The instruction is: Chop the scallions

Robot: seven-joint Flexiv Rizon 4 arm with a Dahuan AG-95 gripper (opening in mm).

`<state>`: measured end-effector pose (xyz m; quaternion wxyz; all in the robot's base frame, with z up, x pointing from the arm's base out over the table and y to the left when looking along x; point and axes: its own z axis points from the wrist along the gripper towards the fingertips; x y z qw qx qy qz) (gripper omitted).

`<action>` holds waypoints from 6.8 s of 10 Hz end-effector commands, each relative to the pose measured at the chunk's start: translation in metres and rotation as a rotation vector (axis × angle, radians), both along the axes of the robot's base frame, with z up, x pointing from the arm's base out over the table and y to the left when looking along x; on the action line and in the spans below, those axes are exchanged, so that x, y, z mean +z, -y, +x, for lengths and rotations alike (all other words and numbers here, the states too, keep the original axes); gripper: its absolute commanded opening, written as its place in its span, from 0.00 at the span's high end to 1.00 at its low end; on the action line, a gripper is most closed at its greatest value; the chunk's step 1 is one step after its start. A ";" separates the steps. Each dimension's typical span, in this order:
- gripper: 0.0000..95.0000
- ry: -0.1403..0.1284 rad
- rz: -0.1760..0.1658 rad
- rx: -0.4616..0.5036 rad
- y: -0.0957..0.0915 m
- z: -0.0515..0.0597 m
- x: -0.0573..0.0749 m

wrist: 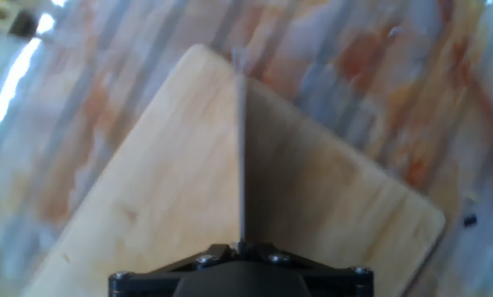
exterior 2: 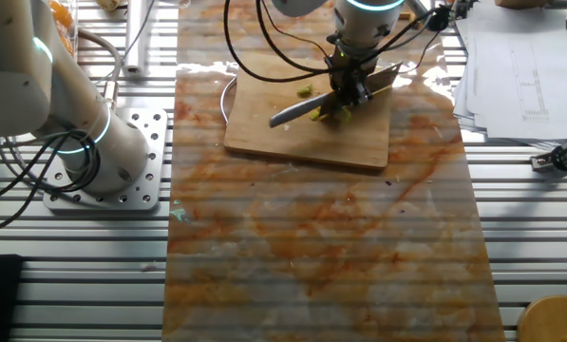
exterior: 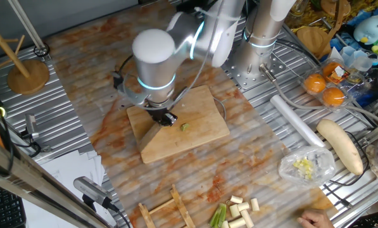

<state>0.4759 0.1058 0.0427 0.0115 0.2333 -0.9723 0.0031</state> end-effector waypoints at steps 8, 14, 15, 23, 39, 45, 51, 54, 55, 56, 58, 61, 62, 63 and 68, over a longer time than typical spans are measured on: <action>1.00 0.001 0.018 0.080 0.039 -0.026 0.028; 1.00 0.006 0.021 0.098 0.040 -0.031 0.017; 1.00 0.017 0.018 0.096 0.039 -0.028 0.011; 1.00 0.029 0.000 0.010 0.005 0.011 -0.005; 1.00 0.012 0.010 0.066 0.034 0.005 0.022; 1.00 0.028 0.036 0.070 0.036 0.010 -0.007; 1.00 0.023 0.037 0.095 0.034 0.010 -0.007; 1.00 0.034 0.045 0.095 0.033 0.012 -0.011; 1.00 0.039 0.044 0.088 0.028 0.017 -0.013; 1.00 0.039 0.043 0.084 0.024 0.021 -0.014; 1.00 0.038 0.034 0.089 0.019 0.026 -0.015; 1.00 0.011 0.036 0.131 0.032 0.010 -0.016; 1.00 -0.005 0.038 0.152 0.037 0.004 -0.015; 1.00 -0.010 0.039 0.162 0.039 -0.001 -0.016; 1.00 -0.077 0.026 0.170 0.038 -0.012 0.012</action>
